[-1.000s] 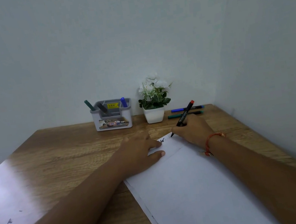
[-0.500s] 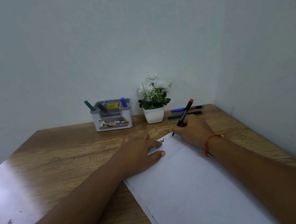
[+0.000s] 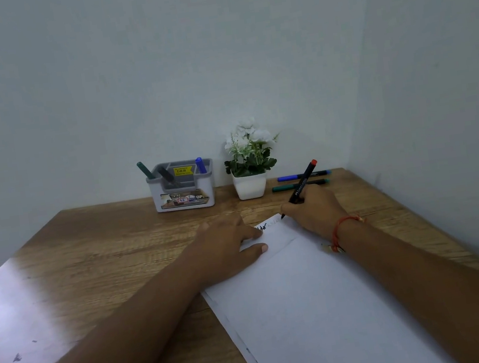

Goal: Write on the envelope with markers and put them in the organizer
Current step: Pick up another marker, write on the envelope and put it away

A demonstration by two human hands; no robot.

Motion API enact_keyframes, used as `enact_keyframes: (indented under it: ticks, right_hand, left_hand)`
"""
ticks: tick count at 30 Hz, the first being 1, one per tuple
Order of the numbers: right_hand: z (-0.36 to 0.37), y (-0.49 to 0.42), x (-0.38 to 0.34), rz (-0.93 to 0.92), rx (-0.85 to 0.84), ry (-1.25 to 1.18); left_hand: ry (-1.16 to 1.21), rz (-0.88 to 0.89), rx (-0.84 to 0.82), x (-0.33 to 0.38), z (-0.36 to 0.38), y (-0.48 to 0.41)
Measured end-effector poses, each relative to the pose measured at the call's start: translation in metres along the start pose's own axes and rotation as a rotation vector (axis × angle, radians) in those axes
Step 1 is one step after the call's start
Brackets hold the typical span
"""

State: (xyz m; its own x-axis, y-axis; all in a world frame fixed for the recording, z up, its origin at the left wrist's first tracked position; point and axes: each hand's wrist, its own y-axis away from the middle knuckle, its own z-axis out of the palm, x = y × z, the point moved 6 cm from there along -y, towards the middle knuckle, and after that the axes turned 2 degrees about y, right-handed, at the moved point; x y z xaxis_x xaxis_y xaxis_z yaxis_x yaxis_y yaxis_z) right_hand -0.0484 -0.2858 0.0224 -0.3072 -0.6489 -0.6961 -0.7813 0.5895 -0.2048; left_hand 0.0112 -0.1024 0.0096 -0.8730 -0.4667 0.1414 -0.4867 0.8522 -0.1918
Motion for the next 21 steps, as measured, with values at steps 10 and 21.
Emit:
enact_keyframes:
  ticks: [10, 21]
  right_hand:
    - [0.0013, -0.0040, 0.0018, 0.002, -0.019, -0.009]
    - [0.0037, -0.0030, 0.0014, -0.037, -0.059, -0.042]
  left_hand:
    - [-0.002, 0.008, 0.004, 0.0001, 0.0007, 0.0002]
    - [-0.008, 0.002, 0.010, 0.0000, 0.0001, 0.0001]
